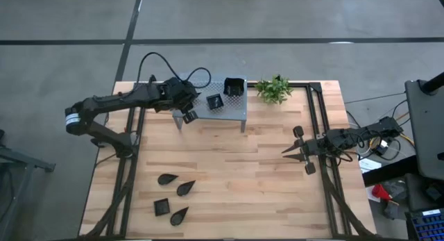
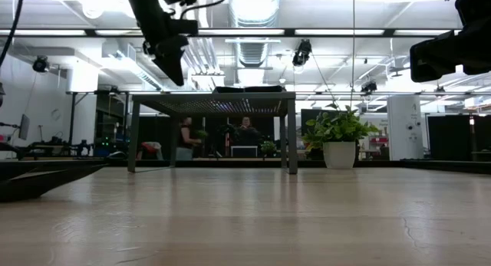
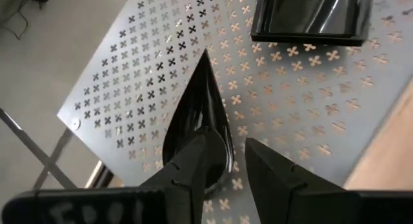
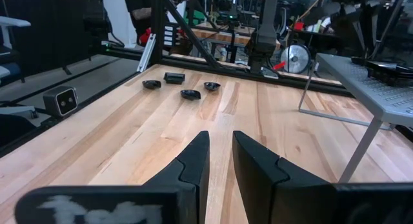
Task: Pick & Place Mini shaped plates
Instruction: Stack the black drop-shaped plate on top of the black drop-shaped plate on the shelf
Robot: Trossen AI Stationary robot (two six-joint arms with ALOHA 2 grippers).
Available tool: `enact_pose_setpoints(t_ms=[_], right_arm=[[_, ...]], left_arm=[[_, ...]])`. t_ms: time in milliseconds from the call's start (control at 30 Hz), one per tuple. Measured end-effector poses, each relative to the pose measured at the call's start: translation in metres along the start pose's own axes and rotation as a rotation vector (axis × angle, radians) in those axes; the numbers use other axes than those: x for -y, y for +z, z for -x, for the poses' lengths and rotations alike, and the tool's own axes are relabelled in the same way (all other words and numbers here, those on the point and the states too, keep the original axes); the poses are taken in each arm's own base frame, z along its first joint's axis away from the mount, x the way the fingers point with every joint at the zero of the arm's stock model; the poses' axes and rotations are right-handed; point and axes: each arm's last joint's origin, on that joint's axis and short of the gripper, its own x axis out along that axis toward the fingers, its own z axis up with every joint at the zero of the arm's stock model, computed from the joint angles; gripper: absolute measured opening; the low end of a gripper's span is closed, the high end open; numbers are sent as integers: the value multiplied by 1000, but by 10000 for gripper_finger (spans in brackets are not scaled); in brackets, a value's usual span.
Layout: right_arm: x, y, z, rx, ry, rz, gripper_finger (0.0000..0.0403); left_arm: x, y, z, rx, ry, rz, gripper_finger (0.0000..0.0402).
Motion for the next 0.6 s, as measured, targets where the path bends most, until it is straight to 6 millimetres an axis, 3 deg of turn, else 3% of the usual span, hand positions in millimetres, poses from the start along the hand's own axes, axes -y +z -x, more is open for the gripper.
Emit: enact_pose_setpoints(t_ms=[200, 600], right_arm=[[0, 0, 0, 0, 0, 0, 63], [0, 0, 0, 0, 0, 0, 63]], left_arm=[[16, -4, 21, 50, -84, 16, 104], [71, -18, 66, 147, -276, -20, 104]])
